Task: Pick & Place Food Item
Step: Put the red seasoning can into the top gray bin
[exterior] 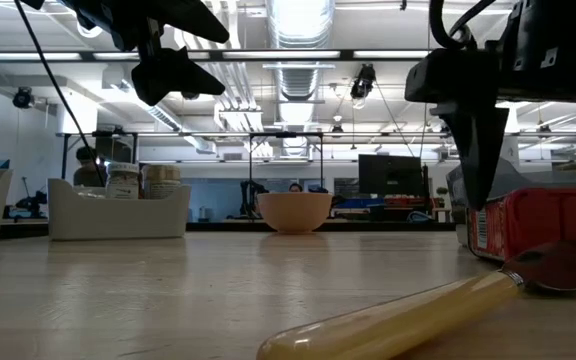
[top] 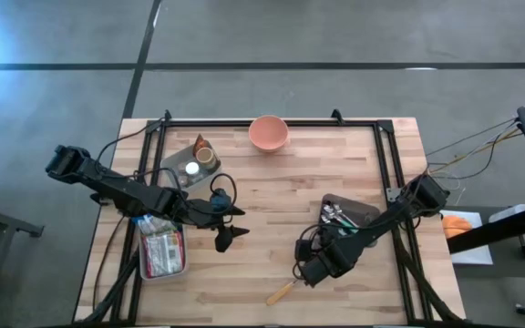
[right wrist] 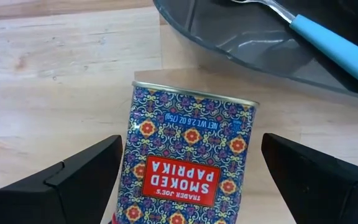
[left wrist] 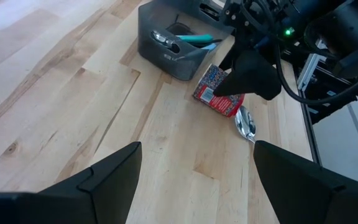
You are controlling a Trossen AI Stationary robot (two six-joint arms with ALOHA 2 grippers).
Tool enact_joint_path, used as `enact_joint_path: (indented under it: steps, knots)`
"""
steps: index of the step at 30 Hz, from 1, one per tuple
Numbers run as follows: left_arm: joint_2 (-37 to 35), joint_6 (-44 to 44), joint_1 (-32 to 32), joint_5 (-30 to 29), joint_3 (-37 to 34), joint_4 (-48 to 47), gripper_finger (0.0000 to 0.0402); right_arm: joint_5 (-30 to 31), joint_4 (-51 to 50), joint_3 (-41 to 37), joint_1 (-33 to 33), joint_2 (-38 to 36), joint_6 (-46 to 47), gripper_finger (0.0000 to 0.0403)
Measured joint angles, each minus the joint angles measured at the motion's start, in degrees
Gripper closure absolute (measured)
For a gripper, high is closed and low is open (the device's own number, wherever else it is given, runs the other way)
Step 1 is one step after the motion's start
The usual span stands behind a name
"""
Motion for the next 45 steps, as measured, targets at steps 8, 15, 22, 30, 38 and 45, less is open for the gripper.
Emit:
enact_joint_path:
  steps: [8, 15, 22, 30, 38, 45]
  knots:
    - [0.0, 0.0, 0.02, 0.0, 0.0, 0.0, 0.0089, -0.03, 1.29, -0.51, -0.59, 1.1, -0.07, 0.0023]
    - [0.0, 0.01, 0.02, -0.01, 0.0, 0.02, 0.0089, -1.04, 1.91, -0.41, -1.27, 2.73, 0.05, 0.0023]
    - [0.0, 0.02, 0.04, -0.01, 0.0, 0.02, 0.0089, -1.09, 1.92, -0.27, -1.25, 2.71, 0.18, 0.006]
    - [0.0, 0.0, 0.07, -0.01, 0.0, 0.02, 0.0089, -0.34, 1.95, -0.16, -1.25, 2.71, -0.19, 0.0128]
    - [0.0, 0.0, 0.05, 0.0, 0.0, 0.02, 0.0089, 1.96, 3.19, 1.4, -1.22, 2.71, -4.56, 0.0128]
    - [0.0, 0.02, 0.04, -0.02, 0.0, 0.02, 0.0089, 10.78, -0.65, 5.53, -0.26, 2.15, -9.31, 0.0128]
